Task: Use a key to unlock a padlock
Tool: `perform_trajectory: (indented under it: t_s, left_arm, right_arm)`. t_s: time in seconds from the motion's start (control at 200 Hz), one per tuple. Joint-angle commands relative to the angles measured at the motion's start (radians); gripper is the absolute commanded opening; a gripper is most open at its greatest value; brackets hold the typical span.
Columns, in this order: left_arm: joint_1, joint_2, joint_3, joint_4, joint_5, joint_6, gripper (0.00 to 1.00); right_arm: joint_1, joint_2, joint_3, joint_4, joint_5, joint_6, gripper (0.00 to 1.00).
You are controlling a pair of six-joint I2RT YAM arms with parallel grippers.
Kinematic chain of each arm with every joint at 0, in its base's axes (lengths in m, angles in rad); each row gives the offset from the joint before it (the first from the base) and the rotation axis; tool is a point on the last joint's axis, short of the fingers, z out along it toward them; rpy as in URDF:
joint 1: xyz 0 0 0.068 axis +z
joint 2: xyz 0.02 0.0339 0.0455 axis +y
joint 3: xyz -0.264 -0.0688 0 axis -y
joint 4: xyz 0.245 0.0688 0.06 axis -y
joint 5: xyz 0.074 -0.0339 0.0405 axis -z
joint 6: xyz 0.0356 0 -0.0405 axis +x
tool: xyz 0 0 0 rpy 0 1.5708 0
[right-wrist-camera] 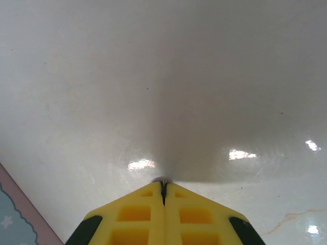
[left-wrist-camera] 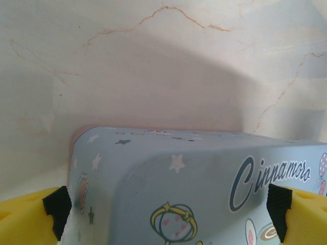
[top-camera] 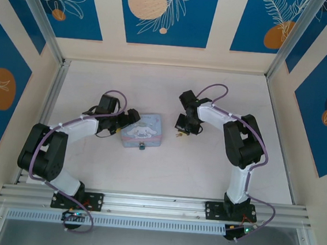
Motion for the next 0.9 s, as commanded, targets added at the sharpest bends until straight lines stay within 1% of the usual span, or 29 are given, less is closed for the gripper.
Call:
perform_trajectory:
  t_s: [0.0,0.345,0.665,0.8,0.82,0.84,0.865,0.89]
  left_arm:
    - [-0.008,-0.005,0.024,-0.014,-0.001,0.018,1.0]
    - [-0.02,-0.014,0.011,0.018,0.037,-0.014,1.0]
    - [-0.095,0.006,0.027,0.051,0.016,-0.064,1.0]
    - [-0.129,0.023,0.055,0.045,-0.012,-0.07,1.0]
    - [-0.132,0.027,0.058,0.043,-0.016,-0.071,1.0]
    - [-0.134,0.03,0.062,0.042,-0.018,-0.07,1.0]
    - [-0.134,0.033,0.066,0.036,-0.025,-0.072,1.0]
    - [-0.134,0.035,0.069,0.031,-0.031,-0.072,1.0]
  right_arm:
    - [-0.001,-0.056,-0.043,-0.002,-0.014,0.001,0.0]
    - [0.022,-0.349,-0.215,-0.01,-0.001,-0.013,0.0]
    - [0.079,-0.579,-0.39,-0.057,0.004,-0.007,0.0]
    - [0.101,-0.619,-0.437,-0.051,-0.032,-0.027,0.0]
    - [0.102,-0.616,-0.439,-0.051,-0.036,-0.033,0.04]
    - [0.103,-0.614,-0.438,-0.053,-0.037,-0.038,0.1]
    - [0.105,-0.609,-0.438,-0.054,-0.033,-0.042,0.23]
    - [0.106,-0.606,-0.436,-0.059,-0.026,-0.044,0.38]
